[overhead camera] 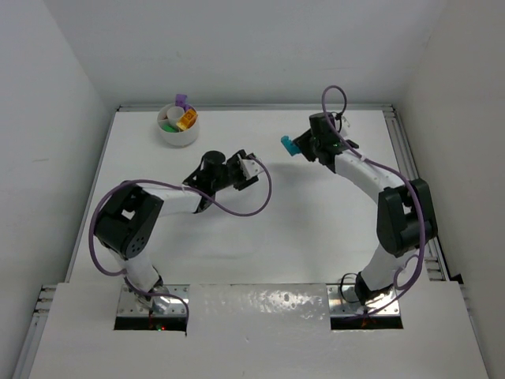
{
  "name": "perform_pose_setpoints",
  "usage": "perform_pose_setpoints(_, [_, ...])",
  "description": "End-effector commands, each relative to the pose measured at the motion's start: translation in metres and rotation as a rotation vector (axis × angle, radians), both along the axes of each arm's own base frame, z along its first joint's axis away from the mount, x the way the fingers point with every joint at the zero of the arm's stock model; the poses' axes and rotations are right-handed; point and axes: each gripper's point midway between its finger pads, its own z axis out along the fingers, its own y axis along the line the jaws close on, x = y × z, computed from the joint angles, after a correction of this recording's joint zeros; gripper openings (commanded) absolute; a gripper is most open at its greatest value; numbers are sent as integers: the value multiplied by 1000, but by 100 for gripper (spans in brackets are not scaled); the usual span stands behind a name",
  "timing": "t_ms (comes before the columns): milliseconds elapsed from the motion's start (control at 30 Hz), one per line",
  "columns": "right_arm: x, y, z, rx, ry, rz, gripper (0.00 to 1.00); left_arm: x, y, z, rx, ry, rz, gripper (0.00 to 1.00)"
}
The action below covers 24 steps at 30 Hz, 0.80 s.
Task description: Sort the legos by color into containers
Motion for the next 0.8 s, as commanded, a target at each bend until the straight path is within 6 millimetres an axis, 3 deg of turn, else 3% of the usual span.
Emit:
perform_pose_setpoints(0, [-3, 8, 13, -12, -46, 56, 0, -4, 2, 20, -30, 0, -16, 0])
perform_pose_setpoints(67, [-4, 11, 5, -64, -39, 129, 0, -3, 5, 26, -87, 60, -25, 0])
perform_pose_setpoints(167, [-12, 8, -19, -208, 50, 254, 0, 1, 10, 52, -244, 212, -103, 0])
perform_pose_setpoints(267, [-18, 6, -33, -375, 32, 401, 0, -17, 17, 69, -305, 333, -298, 0])
perform_pose_setpoints(300, [-29, 5, -49, -411, 30, 463, 0, -37, 20, 67, -309, 414, -393, 0])
perform_pose_setpoints(333, [-22, 15, -33, -481, -99, 551, 0, -42, 21, 69, -282, 380, -457, 0])
perform_pose_setpoints(367, [-26, 24, -33, -481, -154, 631, 0, -50, 23, 71, -274, 434, -482, 0])
perform_pose_setpoints(400, [-40, 25, -48, -487, -161, 688, 0, -56, 23, 72, -260, 419, -528, 0])
perform_pose_setpoints(433, [-34, 29, -35, -527, -268, 726, 0, -58, 23, 76, -252, 414, -541, 0])
perform_pose_setpoints(500, [-50, 32, -48, -550, -315, 819, 0, -60, 24, 74, -247, 427, -532, 0])
perform_pose_setpoints(533, [-48, 36, -43, -573, -372, 848, 0, -58, 25, 73, -241, 423, -518, 0])
perform_pose_setpoints(767, [-68, 54, -65, -555, -443, 1040, 8, -54, 27, 76, -225, 397, -495, 0])
